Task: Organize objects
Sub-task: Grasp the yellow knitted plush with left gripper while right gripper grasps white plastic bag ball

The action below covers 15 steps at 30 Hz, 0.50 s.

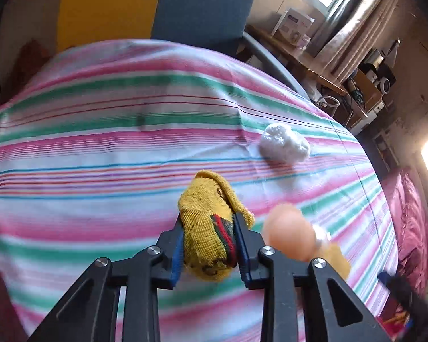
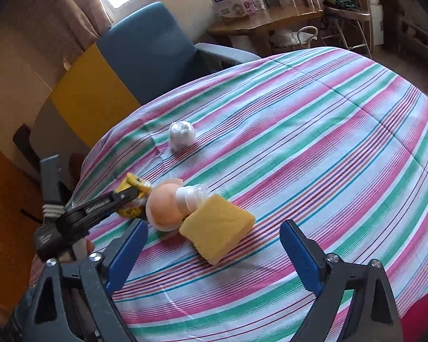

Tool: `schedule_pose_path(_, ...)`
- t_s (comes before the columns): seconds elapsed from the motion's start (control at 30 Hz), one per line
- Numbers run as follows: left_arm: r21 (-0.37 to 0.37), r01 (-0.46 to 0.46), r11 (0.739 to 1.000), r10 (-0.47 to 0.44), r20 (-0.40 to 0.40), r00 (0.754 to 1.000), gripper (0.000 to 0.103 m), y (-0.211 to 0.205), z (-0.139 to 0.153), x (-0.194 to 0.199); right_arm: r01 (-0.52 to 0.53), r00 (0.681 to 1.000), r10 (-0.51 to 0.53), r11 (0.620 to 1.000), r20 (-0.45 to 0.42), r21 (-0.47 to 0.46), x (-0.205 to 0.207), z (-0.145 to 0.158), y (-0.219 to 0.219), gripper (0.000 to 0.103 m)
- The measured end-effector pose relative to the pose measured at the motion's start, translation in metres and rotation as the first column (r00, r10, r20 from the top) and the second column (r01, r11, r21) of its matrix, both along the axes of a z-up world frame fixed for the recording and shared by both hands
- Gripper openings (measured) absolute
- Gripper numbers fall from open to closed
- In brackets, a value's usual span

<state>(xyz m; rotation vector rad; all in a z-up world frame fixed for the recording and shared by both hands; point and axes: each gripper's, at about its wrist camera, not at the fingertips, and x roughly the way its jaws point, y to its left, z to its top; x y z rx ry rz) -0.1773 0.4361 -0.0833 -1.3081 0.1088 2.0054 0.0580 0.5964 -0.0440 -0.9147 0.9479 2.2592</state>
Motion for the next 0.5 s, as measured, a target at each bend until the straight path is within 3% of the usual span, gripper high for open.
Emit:
schedule_pose_path(0.23, 0.021, 0.050, 0.999, -0.048, -0.080, 0.996, 0.030, -0.057, 0.038, 0.050, 0.022, 1.000, -0.022, 1.000, 0.014, -0.001, 0.005, -0.002, 0.003, 0.089)
schedule_pose_path(0.5, 0.032, 0.061, 0.998, -0.058, -0.104, 0.993, 0.030, -0.119, 0.050, 0.094, -0.116, 0.991, 0.115, 0.993, 0.066, 0.010, -0.020, -0.002, -0.016, 0.087)
